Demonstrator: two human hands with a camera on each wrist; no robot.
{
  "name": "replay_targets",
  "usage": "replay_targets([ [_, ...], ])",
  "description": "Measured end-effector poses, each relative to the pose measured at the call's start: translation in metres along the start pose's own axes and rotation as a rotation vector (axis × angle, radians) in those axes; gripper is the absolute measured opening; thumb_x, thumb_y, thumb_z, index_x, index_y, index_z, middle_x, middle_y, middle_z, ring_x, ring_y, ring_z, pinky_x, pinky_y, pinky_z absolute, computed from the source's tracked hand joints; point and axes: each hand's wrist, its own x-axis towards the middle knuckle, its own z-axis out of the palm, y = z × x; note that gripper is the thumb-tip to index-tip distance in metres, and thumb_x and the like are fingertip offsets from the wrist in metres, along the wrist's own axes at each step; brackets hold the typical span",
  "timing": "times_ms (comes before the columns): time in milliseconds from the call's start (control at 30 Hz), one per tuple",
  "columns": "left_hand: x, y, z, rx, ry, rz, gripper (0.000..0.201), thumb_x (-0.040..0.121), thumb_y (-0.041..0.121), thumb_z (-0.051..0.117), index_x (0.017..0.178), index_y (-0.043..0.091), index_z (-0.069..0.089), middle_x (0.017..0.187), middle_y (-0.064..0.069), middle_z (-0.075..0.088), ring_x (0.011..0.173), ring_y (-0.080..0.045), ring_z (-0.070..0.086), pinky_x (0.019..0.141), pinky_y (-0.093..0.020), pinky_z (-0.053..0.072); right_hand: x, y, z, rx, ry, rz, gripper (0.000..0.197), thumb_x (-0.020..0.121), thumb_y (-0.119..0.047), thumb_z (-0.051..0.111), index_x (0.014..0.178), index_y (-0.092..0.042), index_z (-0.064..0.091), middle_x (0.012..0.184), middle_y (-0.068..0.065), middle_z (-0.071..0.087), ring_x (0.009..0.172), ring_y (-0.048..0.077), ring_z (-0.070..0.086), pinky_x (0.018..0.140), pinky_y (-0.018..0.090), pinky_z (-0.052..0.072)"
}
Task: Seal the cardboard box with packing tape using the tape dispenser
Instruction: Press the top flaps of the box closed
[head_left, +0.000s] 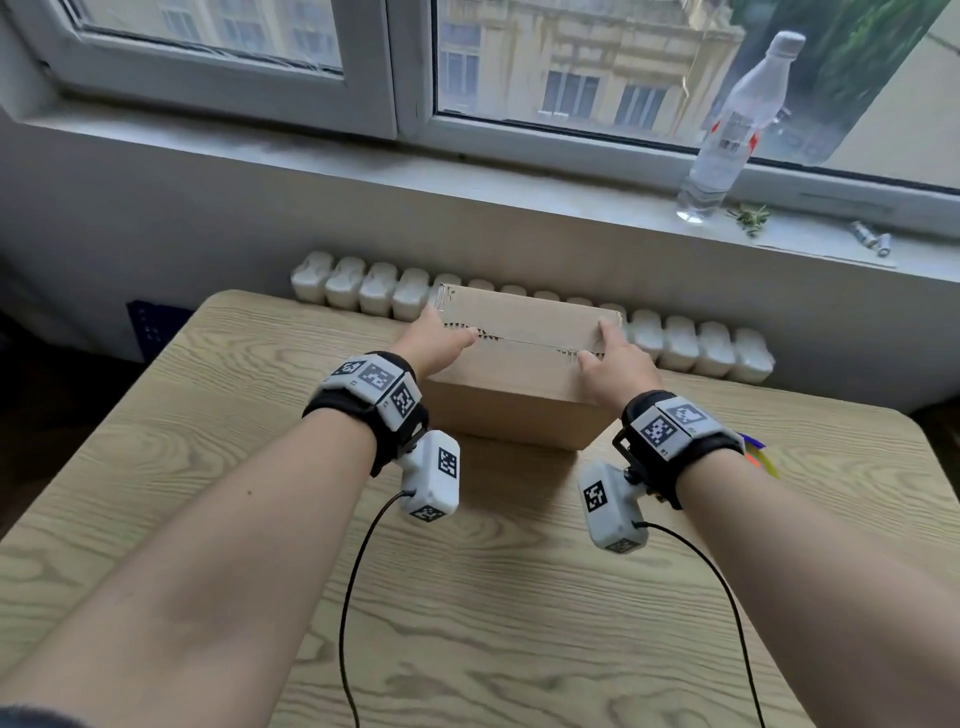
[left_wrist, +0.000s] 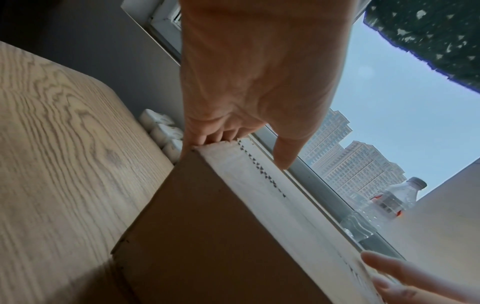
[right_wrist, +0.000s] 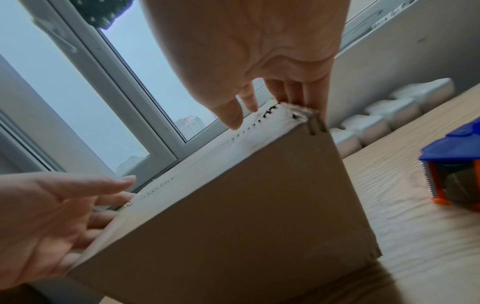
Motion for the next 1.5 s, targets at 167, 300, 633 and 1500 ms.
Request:
replay_targets([
  [167,-0.042,0.012,-0.003,0.021,0.011,-0.013,0.085,0.069,0.050,0.060,0.141,0.009,0.042,0.138,-0.007,0.055,0.126,-0.025,0.053,0.108,-0.043,0.041,-0.031,0.007,-0.007,-0.004,0.018,0.008,0.048,0.095,-0.029,0.046,0.139,-0.016,0.033,0.129,0.023,0.055,0.120,0.038,0.052,0.095,0.038,0.041],
  [300,-0.073,0.006,0.002,0.052,0.003,-0.046,0.085,0.066,0.054,0.057,0.136,0.007,0.047,0.134,-0.009,0.057,0.122,-0.026,0.054,0.106,-0.044,0.041,-0.061,0.019,-0.009,-0.008,-0.007,0.021,0.052,0.093,-0.030,0.049,0.142,-0.018,0.032,0.130,0.020,0.055,0.122,0.037,0.051,0.097,0.037,0.041],
  [633,-0.135,0.004,0.018,0.106,0.022,-0.195,0.074,0.092,0.038,0.058,0.148,0.002,0.024,0.152,-0.015,0.035,0.139,-0.032,0.035,0.112,-0.042,0.033,-0.098,0.035,-0.006,-0.057,-0.062,0.007,0.057,0.093,-0.031,0.051,0.145,-0.020,0.030,0.140,0.016,0.049,0.129,0.034,0.046,0.101,0.036,0.039],
  [1500,-0.148,0.019,0.023,0.313,0.071,-0.154,0.077,0.093,0.032,0.053,0.151,0.004,0.011,0.153,-0.021,0.029,0.139,-0.035,0.034,0.110,-0.044,0.033,-0.098,0.048,-0.013,-0.121,-0.095,-0.070,0.054,0.093,-0.018,0.047,0.145,-0.018,0.036,0.146,0.008,0.045,0.132,0.027,0.044,0.104,0.037,0.040],
])
